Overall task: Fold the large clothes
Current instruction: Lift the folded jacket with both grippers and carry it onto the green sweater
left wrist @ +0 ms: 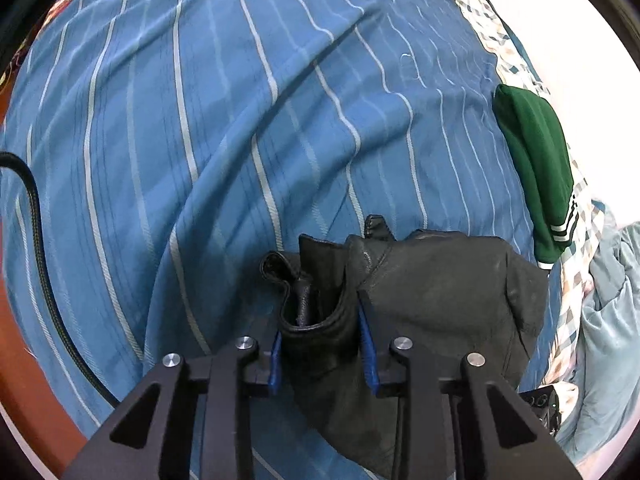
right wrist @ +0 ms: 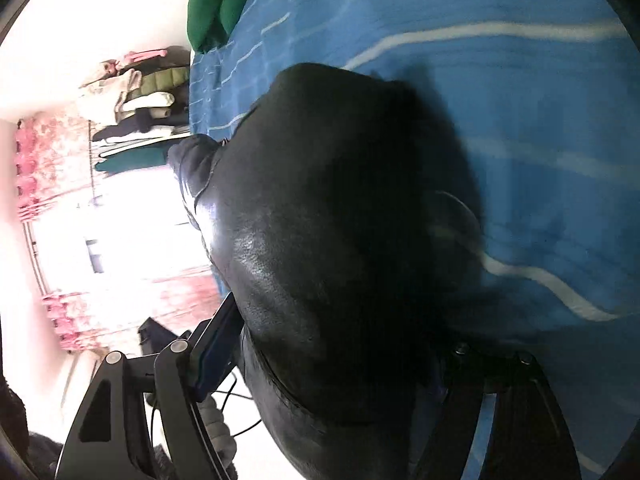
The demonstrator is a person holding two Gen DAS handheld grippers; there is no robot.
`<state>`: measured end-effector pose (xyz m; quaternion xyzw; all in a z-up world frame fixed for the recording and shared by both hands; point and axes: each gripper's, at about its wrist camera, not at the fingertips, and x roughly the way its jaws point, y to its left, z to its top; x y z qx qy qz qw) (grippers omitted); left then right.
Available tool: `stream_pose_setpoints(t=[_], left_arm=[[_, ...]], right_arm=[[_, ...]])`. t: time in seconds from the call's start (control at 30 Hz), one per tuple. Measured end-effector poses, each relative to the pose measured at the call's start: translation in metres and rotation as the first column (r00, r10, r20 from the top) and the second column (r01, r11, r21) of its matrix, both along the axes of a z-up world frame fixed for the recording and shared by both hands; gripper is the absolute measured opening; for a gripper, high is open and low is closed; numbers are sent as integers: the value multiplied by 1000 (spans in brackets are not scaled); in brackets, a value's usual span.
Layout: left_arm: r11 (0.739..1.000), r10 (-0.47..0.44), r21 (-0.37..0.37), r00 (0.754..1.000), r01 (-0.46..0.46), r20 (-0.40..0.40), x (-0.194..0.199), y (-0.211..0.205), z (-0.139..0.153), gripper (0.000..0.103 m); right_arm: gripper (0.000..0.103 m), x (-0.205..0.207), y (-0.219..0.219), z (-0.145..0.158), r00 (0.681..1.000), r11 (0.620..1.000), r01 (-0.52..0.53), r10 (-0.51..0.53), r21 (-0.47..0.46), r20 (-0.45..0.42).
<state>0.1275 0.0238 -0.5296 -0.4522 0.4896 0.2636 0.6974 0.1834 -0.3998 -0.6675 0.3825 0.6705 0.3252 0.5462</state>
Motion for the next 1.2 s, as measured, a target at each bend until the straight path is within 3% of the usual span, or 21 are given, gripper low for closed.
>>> stream_pose_setpoints(t=[0.1,0.2,0.4,0.47,0.57,0.7,0.77,0.8,0.9,1.2], left_arm=[[1000,-28,12,1000,28,-8,4,-2,8,27],[997,-70,29,998,70,-8,5,-3,19,27],[989,-146,-22,989,146,-12,7,2,22,26],[985,-169,-28,985,168,-29,12,7,16,26],[981,-181,-79,982,177,-52,20,19,-6,26],[969,-218,-129,975,210,-50,28,26,-22,26],[961,-249,-137,968,241,-41,33,25,-20,26],[956,-263,-142,964,256,-33,35,26,-17,26],[944,-299,-149,954,295,-4,40,30,-1,26],[920,-350,-146,930,363,112,73,67,71,26]], right_arm=[[57,-6,-9,17,999,999,29,-28,-16,21],[53,-17,-6,43,997,998,51,-48,-49,55],[52,-35,-19,86,993,986,115,-109,-117,55],[61,-38,-18,93,995,983,95,-88,-159,45],[66,-50,-14,84,996,975,72,-83,-209,-41],[73,-69,-10,61,990,978,115,-127,-175,-57],[69,-69,-12,51,986,971,143,-156,-192,-53],[58,-68,-12,50,982,967,169,-182,-192,-51],[43,-71,-8,74,966,954,254,-259,-157,-12],[40,-54,33,184,941,938,337,-332,-77,67]])
